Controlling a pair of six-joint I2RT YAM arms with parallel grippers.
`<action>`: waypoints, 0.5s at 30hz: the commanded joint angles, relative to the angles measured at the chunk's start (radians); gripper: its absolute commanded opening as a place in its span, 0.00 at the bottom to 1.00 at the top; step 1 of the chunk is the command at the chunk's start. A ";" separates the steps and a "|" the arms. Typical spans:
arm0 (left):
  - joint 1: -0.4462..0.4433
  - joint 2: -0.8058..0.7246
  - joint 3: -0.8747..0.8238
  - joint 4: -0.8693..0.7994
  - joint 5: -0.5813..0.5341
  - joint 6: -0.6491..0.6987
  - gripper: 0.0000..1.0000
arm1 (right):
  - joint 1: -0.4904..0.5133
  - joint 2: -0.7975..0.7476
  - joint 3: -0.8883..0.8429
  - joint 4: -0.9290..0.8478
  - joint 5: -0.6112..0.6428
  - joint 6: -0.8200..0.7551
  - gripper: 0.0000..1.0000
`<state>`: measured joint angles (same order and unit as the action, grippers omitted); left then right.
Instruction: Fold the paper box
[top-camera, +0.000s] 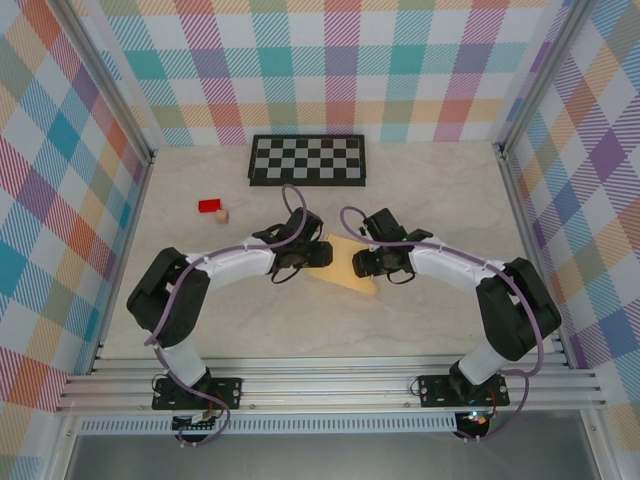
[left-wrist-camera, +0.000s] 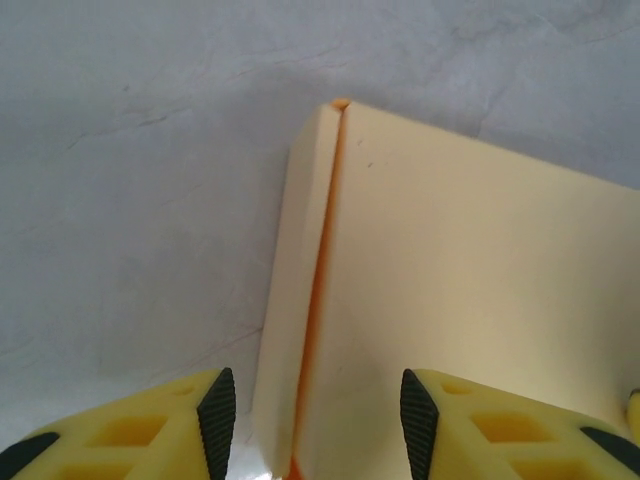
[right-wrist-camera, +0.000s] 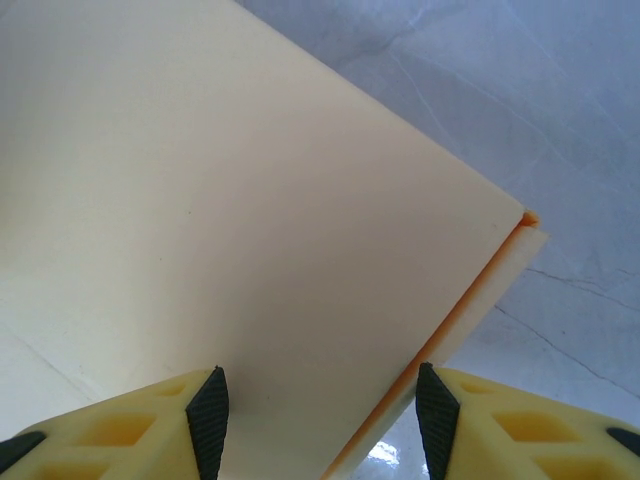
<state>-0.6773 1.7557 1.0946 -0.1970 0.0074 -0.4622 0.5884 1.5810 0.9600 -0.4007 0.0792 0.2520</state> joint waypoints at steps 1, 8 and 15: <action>0.014 0.047 0.029 -0.035 -0.008 0.032 0.43 | -0.031 -0.007 0.003 0.025 -0.058 -0.046 0.55; 0.035 0.059 -0.080 0.010 -0.015 -0.011 0.33 | -0.106 0.014 0.012 0.032 -0.082 -0.072 0.55; 0.035 0.057 -0.104 0.016 -0.024 -0.046 0.26 | -0.139 0.044 0.090 -0.006 -0.124 -0.035 0.52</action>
<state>-0.6579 1.7790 1.0298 -0.0757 0.0208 -0.4835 0.4507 1.6306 0.9909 -0.3897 -0.0025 0.1989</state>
